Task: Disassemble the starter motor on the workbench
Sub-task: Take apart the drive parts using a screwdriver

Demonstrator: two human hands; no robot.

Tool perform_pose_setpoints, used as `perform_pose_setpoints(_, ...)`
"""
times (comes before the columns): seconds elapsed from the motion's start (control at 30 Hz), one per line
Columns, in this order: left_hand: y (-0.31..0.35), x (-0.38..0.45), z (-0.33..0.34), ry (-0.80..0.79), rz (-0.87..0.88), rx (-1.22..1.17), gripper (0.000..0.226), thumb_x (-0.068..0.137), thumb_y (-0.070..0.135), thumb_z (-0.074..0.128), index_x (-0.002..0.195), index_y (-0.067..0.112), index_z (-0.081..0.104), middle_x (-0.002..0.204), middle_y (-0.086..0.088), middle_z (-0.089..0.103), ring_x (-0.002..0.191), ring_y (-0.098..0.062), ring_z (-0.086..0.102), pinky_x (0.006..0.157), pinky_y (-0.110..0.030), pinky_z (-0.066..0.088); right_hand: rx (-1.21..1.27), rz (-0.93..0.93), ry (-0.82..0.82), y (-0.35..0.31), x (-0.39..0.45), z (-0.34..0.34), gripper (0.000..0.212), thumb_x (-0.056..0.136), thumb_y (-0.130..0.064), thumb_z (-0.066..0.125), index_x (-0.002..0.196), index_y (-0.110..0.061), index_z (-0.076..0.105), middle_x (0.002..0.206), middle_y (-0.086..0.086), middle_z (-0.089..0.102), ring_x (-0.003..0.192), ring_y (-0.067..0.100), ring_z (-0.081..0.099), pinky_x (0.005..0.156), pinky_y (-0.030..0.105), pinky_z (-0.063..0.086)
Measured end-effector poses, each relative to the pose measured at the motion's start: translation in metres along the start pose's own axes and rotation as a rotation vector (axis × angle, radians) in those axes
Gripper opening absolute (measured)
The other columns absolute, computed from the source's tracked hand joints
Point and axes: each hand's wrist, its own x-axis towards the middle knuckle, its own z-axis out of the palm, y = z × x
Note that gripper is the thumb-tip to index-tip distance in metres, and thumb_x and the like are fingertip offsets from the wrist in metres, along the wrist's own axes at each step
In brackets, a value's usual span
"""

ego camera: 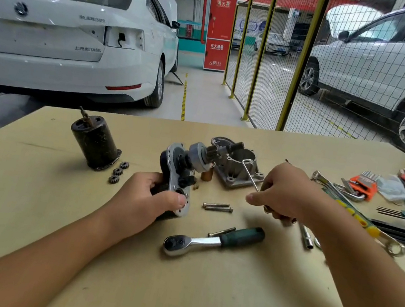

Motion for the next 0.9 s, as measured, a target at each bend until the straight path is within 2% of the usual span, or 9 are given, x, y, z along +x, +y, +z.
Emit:
perform_pose_setpoints(0.17, 0.001, 0.001, 0.0, 0.084, -0.015, -0.052, 0.048, 0.058, 0.059, 0.064, 0.065, 0.012, 0.062, 0.062, 0.007, 0.049, 0.059, -0.006, 0.044, 0.052, -0.014, 0.034, 0.019, -0.012, -0.037, 0.004, 0.002, 0.002, 0.019, 0.085, -0.021, 0.08, 0.088, -0.012, 0.063, 0.055, 0.009, 0.07, 0.044, 0.025, 0.068, 0.039, 0.028, 0.05)
perform_pose_setpoints(0.3, 0.002, 0.002, -0.002, 0.097, -0.046, -0.106, 0.054, 0.056, 0.058, 0.066, 0.07, 0.007, 0.062, 0.067, 0.0, 0.051, 0.065, -0.013, 0.045, 0.058, -0.025, 0.036, 0.082, -0.032, -0.058, 0.004, 0.003, 0.007, 0.019, 0.082, -0.013, 0.082, 0.087, -0.006, 0.064, 0.063, 0.015, 0.071, 0.052, 0.03, 0.072, 0.041, 0.029, 0.053)
perform_pose_setpoints(0.4, 0.004, 0.002, -0.003, 0.075, -0.062, -0.107, 0.047, 0.052, 0.06, 0.071, 0.067, 0.016, 0.065, 0.062, 0.005, 0.05, 0.059, -0.01, 0.044, 0.051, -0.015, 0.035, 0.057, -0.065, -0.048, 0.003, 0.002, 0.004, 0.026, 0.079, -0.027, 0.086, 0.083, -0.009, 0.067, 0.06, 0.008, 0.071, 0.051, 0.025, 0.071, 0.041, 0.032, 0.054)
perform_pose_setpoints(0.47, 0.006, 0.003, -0.005, 0.008, -0.08, -0.068, 0.047, 0.044, 0.059, 0.083, 0.072, 0.023, 0.072, 0.061, 0.01, 0.059, 0.055, -0.003, 0.052, 0.052, -0.01, 0.04, 0.043, -0.085, 0.11, 0.01, 0.005, -0.011, 0.032, 0.076, -0.042, 0.087, 0.079, -0.016, 0.069, 0.063, 0.004, 0.071, 0.056, 0.023, 0.07, 0.045, 0.038, 0.056)
perform_pose_setpoints(0.53, 0.007, 0.003, -0.008, -0.053, -0.096, -0.001, 0.057, 0.037, 0.05, 0.098, 0.084, 0.028, 0.075, 0.072, 0.013, 0.072, 0.063, 0.004, 0.063, 0.057, -0.007, 0.045, -0.097, -0.025, 0.329, 0.026, 0.01, -0.032, 0.029, 0.075, -0.045, 0.086, 0.079, -0.022, 0.068, 0.074, 0.002, 0.068, 0.069, 0.022, 0.066, 0.06, 0.037, 0.058)
perform_pose_setpoints(0.6, 0.005, 0.003, -0.009, -0.05, -0.106, 0.033, 0.061, 0.038, 0.033, 0.106, 0.089, 0.019, 0.074, 0.082, 0.015, 0.076, 0.072, 0.007, 0.068, 0.061, -0.006, 0.047, -0.316, 0.139, 0.41, 0.046, 0.013, -0.05, 0.027, 0.074, -0.038, 0.083, 0.083, -0.02, 0.066, 0.08, 0.003, 0.065, 0.074, 0.024, 0.062, 0.072, 0.038, 0.057)
perform_pose_setpoints(0.67, 0.005, 0.002, -0.008, -0.02, -0.102, 0.047, 0.058, 0.041, 0.026, 0.102, 0.091, 0.018, 0.073, 0.086, 0.012, 0.077, 0.074, 0.005, 0.069, 0.061, -0.007, 0.048, -0.411, 0.266, 0.35, 0.061, 0.015, -0.056, 0.024, 0.072, -0.031, 0.08, 0.085, -0.016, 0.066, 0.08, 0.006, 0.064, 0.074, 0.026, 0.061, 0.072, 0.036, 0.056)
perform_pose_setpoints(0.73, 0.003, 0.003, -0.007, 0.018, -0.079, 0.052, 0.054, 0.042, 0.035, 0.092, 0.089, 0.017, 0.074, 0.087, 0.005, 0.076, 0.071, 0.002, 0.068, 0.061, -0.009, 0.049, -0.441, 0.309, 0.301, 0.069, 0.017, -0.058, 0.023, 0.071, -0.027, 0.081, 0.084, -0.015, 0.067, 0.08, 0.008, 0.064, 0.074, 0.027, 0.061, 0.074, 0.037, 0.057)
perform_pose_setpoints(0.9, -0.007, 0.005, -0.013, 0.057, -0.046, 0.217, 0.043, 0.045, 0.044, 0.085, 0.084, 0.032, 0.073, 0.076, 0.012, 0.073, 0.066, 0.0, 0.067, 0.057, -0.014, 0.048, -0.435, 0.395, 0.259, 0.09, 0.027, -0.071, 0.044, 0.055, -0.041, 0.093, 0.075, -0.014, 0.065, 0.074, 0.008, 0.067, 0.07, 0.027, 0.064, 0.064, 0.032, 0.056)
